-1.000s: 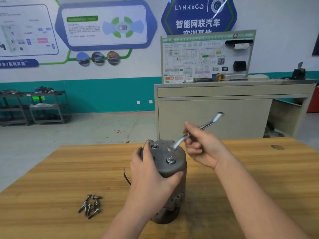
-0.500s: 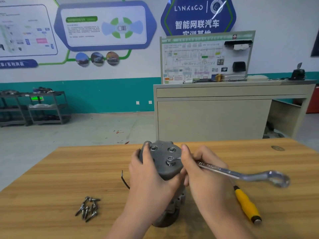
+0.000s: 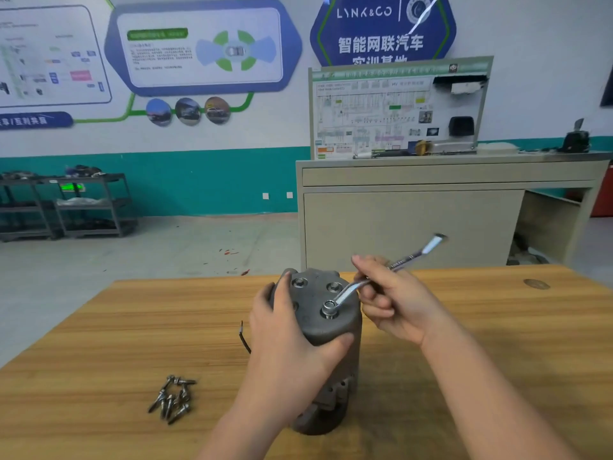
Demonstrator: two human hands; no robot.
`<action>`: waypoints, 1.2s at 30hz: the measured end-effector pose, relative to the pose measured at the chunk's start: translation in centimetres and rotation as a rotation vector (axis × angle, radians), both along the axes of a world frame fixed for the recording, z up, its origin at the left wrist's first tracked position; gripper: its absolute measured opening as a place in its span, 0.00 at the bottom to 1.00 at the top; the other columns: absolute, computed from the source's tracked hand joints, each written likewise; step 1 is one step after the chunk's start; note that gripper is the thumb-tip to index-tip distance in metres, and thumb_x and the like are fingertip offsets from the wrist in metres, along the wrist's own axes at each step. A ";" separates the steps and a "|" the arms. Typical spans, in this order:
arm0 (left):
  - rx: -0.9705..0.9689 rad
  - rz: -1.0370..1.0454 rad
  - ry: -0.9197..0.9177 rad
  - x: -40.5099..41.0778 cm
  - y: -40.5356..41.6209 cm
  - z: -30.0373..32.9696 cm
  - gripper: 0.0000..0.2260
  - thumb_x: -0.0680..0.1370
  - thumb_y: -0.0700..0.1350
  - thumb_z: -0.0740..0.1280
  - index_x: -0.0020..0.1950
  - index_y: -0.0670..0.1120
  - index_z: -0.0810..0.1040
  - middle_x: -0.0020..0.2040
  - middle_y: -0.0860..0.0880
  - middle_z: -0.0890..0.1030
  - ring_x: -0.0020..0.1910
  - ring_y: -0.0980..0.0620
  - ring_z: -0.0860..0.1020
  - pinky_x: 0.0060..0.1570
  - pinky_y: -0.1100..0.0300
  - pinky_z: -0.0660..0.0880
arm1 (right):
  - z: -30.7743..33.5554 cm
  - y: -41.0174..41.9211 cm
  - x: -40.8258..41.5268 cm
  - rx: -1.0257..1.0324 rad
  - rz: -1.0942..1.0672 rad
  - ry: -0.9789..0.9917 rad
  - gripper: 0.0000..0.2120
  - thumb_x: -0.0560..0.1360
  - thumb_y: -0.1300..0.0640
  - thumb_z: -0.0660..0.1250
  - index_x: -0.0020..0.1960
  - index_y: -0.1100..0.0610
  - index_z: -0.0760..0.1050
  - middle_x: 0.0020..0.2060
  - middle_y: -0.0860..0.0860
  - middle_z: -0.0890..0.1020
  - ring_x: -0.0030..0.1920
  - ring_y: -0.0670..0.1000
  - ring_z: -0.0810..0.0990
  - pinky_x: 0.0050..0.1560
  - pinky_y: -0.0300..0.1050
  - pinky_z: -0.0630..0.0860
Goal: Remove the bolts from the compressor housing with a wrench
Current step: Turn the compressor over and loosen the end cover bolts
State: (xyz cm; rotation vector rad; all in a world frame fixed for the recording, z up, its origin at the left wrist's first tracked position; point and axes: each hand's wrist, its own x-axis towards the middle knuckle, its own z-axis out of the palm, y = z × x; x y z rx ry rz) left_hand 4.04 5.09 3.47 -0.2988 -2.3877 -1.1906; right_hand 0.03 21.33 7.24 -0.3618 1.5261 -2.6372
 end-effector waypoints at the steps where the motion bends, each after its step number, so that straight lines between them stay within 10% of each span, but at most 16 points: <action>1: -0.002 0.003 0.001 0.0 0.0 0.0 0.50 0.61 0.63 0.73 0.76 0.55 0.50 0.68 0.58 0.55 0.71 0.54 0.57 0.70 0.61 0.57 | 0.5 0.0 -0.5 -0.009 0.025 0.008 0.11 0.68 0.55 0.70 0.30 0.58 0.75 0.19 0.52 0.71 0.14 0.43 0.64 0.15 0.30 0.59; 6: 0.015 0.023 0.003 0.0 -0.1 -0.3 0.49 0.61 0.64 0.72 0.75 0.57 0.49 0.67 0.59 0.54 0.71 0.54 0.56 0.68 0.62 0.57 | 0.9 0.5 0.1 -0.164 -0.301 0.233 0.15 0.69 0.54 0.74 0.29 0.54 0.71 0.19 0.51 0.72 0.15 0.44 0.64 0.18 0.30 0.60; 16: -0.007 0.069 0.018 0.4 0.9 -0.2 0.49 0.62 0.65 0.71 0.76 0.56 0.49 0.70 0.56 0.55 0.71 0.52 0.55 0.69 0.59 0.57 | -1.2 -3.2 5.5 0.346 -0.773 0.487 0.22 0.73 0.48 0.69 0.27 0.57 0.67 0.19 0.53 0.73 0.18 0.45 0.69 0.24 0.34 0.67; 22: 0.046 0.073 0.014 0.7 1.0 0.0 0.47 0.62 0.77 0.50 0.76 0.55 0.49 0.72 0.53 0.54 0.72 0.52 0.54 0.68 0.58 0.58 | -1.8 -5.0 7.1 0.896 -1.017 0.926 0.19 0.74 0.58 0.65 0.32 0.52 0.57 0.27 0.45 0.58 0.26 0.43 0.58 0.26 0.32 0.59; 31: 0.004 0.045 -0.011 0.2 0.5 -0.2 0.49 0.60 0.65 0.70 0.75 0.57 0.51 0.70 0.56 0.55 0.72 0.52 0.56 0.71 0.57 0.59 | 0.1 -0.3 1.1 0.046 -0.136 -0.066 0.11 0.69 0.57 0.71 0.33 0.59 0.71 0.20 0.52 0.71 0.15 0.43 0.64 0.15 0.31 0.58; 36: -0.008 0.065 -0.028 0.2 0.4 -0.3 0.48 0.61 0.65 0.71 0.74 0.59 0.50 0.70 0.56 0.54 0.72 0.51 0.56 0.72 0.52 0.60 | 2.2 -0.3 0.0 -0.197 -0.172 0.034 0.11 0.66 0.54 0.73 0.29 0.56 0.74 0.20 0.51 0.72 0.15 0.41 0.65 0.15 0.30 0.59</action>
